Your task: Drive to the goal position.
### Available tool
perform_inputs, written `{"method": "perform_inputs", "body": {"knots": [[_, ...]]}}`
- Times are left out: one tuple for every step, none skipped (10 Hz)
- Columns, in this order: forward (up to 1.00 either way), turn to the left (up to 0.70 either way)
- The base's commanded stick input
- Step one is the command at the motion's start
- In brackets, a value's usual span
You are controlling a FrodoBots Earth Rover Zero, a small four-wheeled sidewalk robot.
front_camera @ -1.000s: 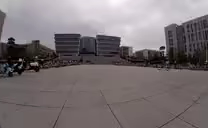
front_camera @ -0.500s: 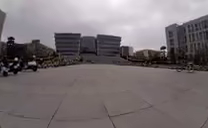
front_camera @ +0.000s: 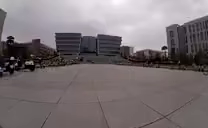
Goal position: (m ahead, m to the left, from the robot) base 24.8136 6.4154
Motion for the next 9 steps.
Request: {"method": "perform_inputs", "body": {"knots": [[0.70, 0.00], [0.70, 0.00], [0.70, 0.00], [0.70, 0.00], [0.70, 0.00], [0.70, 0.00], [0.70, 0.00], [0.70, 0.00], [0.70, 0.00]]}}
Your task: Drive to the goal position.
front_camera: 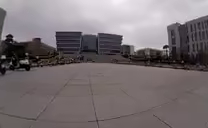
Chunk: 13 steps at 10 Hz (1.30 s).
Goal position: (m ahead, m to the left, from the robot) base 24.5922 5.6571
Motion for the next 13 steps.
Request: {"method": "perform_inputs", "body": {"knots": [[0.70, 0.00], [0.70, 0.00], [0.70, 0.00], [0.70, 0.00], [0.70, 0.00], [0.70, 0.00], [0.70, 0.00], [0.70, 0.00], [0.70, 0.00], [0.70, 0.00], [0.70, 0.00], [0.70, 0.00], [0.70, 0.00]]}}
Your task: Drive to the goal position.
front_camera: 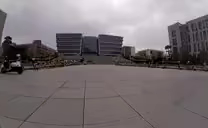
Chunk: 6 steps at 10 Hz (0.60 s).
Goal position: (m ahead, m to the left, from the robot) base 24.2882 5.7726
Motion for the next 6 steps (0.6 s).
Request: {"method": "perform_inputs", "body": {"knots": [[0.70, 0.00], [0.70, 0.00], [0.70, 0.00], [0.70, 0.00], [0.70, 0.00], [0.70, 0.00]]}}
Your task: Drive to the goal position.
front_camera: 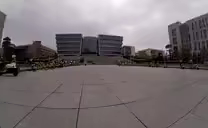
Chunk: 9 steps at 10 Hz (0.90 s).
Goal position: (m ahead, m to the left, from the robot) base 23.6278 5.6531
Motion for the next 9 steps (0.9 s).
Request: {"method": "perform_inputs", "body": {"knots": [[0.70, 0.00], [0.70, 0.00], [0.70, 0.00], [0.70, 0.00], [0.70, 0.00], [0.70, 0.00], [0.70, 0.00], [0.70, 0.00], [0.70, 0.00]]}}
